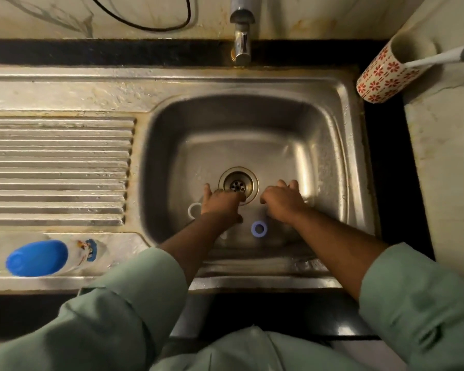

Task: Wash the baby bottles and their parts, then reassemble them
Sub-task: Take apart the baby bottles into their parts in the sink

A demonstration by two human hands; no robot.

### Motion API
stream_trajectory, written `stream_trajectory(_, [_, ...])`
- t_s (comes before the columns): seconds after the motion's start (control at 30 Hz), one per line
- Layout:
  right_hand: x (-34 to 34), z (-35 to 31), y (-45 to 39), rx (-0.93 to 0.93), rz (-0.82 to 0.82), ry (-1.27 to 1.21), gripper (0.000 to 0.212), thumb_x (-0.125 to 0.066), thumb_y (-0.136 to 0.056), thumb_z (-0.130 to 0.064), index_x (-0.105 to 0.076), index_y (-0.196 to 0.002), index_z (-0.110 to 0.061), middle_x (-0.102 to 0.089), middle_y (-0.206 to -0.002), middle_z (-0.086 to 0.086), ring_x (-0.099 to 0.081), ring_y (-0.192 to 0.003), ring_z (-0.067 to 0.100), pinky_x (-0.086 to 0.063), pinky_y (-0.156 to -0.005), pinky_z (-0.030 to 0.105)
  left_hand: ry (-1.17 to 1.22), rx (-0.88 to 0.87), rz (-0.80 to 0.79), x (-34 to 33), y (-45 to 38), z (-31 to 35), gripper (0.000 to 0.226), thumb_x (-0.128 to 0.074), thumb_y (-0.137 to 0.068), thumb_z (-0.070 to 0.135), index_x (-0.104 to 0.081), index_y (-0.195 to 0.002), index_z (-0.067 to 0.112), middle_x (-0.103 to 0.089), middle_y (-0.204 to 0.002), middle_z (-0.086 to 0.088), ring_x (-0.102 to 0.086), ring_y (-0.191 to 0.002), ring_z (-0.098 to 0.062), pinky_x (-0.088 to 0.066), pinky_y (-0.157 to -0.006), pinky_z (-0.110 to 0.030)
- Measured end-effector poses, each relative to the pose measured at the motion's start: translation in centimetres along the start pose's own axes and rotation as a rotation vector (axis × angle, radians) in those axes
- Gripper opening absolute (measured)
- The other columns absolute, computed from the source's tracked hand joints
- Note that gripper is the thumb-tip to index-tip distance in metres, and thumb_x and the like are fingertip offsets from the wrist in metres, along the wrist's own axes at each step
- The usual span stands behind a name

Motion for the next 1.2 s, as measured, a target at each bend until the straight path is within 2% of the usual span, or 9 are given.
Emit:
stream_trajectory(0.17, [3.5,0.6,2.8,-0.038,0.107,-0.212,0.005,-0.064,-0.084,-0.026,-0.069,-0.086,-0.028,-0.066,-0.099,-0.005,-0.051,-0.107,0.022,-0.027,-0.085,0.039,0.372,0.105,0.379,5.3,4.7,-3.1,0.043,-0.067,-0.091,0.030,-0.057,-0.133,0.031,-0.066,-0.124,0.000,-0.059,-0.117,-0.023,-0.034,-0.104,-0.040])
stream_trajectory(0.27, [5.5,-0.9,4.9,-0.005,0.148,-0.426,0.015,-0.069,-0.082,-0.031,-0.064,-0.068,-0.031,-0.068,-0.092,-0.010,-0.059,-0.098,0.017,-0.030,-0.087,0.038,0.652,0.114,0.571,6.6,8.7,-4.8,0.040,-0.069,-0.092,0.020,-0.061,-0.131,0.025,-0.066,-0.121,-0.001,-0.061,-0.110,-0.020,-0.049,-0.095,-0.035])
stream_trajectory(0.37, [7.8,-3.7,7.4,0.064,0.210,-0.603,0.011,-0.071,-0.079,-0.031,-0.068,-0.071,-0.025,-0.070,-0.087,-0.011,-0.061,-0.094,0.012,-0.040,-0.093,0.038,0.798,0.114,0.792,7.2,13.4,-6.8,0.031,-0.068,-0.092,0.011,-0.067,-0.123,0.017,-0.065,-0.114,-0.001,-0.064,-0.100,-0.018,-0.052,-0.089,-0.030])
stream_trajectory(0.5, [10.2,-8.1,10.1,0.168,0.269,-0.724,0.007,-0.071,-0.080,-0.025,-0.073,-0.076,-0.021,-0.070,-0.077,-0.007,-0.064,-0.082,0.009,-0.050,-0.087,0.040,0.776,0.046,0.984,7.4,18.3,-8.2,0.018,-0.070,-0.090,0.005,-0.073,-0.105,0.013,-0.066,-0.097,0.001,-0.062,-0.079,-0.006,-0.043,-0.075,-0.003])
stream_trajectory(0.7, [12.3,-17.3,12.6,0.230,0.358,-0.862,0.005,-0.076,-0.080,-0.019,-0.076,-0.083,-0.016,-0.072,-0.079,-0.005,-0.061,-0.069,0.000,-0.048,-0.069,0.019,0.673,-0.194,1.064,4.7,27.1,-11.3,0.007,-0.064,-0.093,0.028,-0.063,-0.087,0.026,-0.054,-0.080,0.018,-0.052,-0.074,0.002,-0.039,-0.066,-0.008])
stream_trajectory(0.77, [12.6,-20.8,13.0,0.263,0.353,-0.917,0.018,-0.078,-0.079,-0.019,-0.075,-0.097,-0.017,-0.071,-0.088,-0.007,-0.062,-0.076,0.000,-0.044,-0.068,0.006,0.717,-0.148,1.174,3.6,30.1,-14.2,0.016,-0.066,-0.091,0.034,-0.052,-0.083,0.035,-0.047,-0.078,0.021,-0.048,-0.073,0.000,-0.037,-0.066,-0.009])
stream_trajectory(0.83, [12.7,-24.3,13.0,0.302,0.329,-0.987,0.039,-0.081,-0.076,-0.022,-0.070,-0.113,-0.021,-0.068,-0.101,-0.008,-0.063,-0.088,0.001,-0.046,-0.074,0.006,0.833,-0.027,1.256,2.4,32.1,-18.0,0.023,-0.069,-0.090,0.037,-0.046,-0.086,0.037,-0.048,-0.083,0.019,-0.049,-0.076,-0.003,-0.040,-0.067,-0.014])
stream_trajectory(1.0, [12.2,-30.8,12.5,0.383,0.257,-1.058,0.081,-0.087,-0.067,-0.022,-0.049,-0.137,-0.033,-0.054,-0.129,-0.008,-0.052,-0.115,0.003,-0.045,-0.089,0.014,1.068,0.190,1.123,0.7,31.0,-23.5,0.059,-0.082,-0.082,0.026,-0.050,-0.131,0.016,-0.048,-0.119,0.006,-0.053,-0.105,-0.007,-0.051,-0.087,-0.031])
stream_trajectory(1.2, [11.2,-33.9,11.5,0.348,0.278,-1.133,0.078,-0.088,-0.066,-0.020,-0.052,-0.133,-0.033,-0.056,-0.122,-0.014,-0.054,-0.117,0.005,-0.046,-0.098,0.026,1.063,0.071,0.935,2.1,27.6,-23.4,0.074,-0.083,-0.081,0.020,-0.045,-0.144,0.021,-0.054,-0.135,0.007,-0.052,-0.125,-0.010,-0.043,-0.103,-0.025])
Point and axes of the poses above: each hand's wrist, its own y-axis away from the middle knuckle, its own x-axis out of the back of the hand, z = x × y, the point moved 9 cm from there along -y, towards the middle knuckle
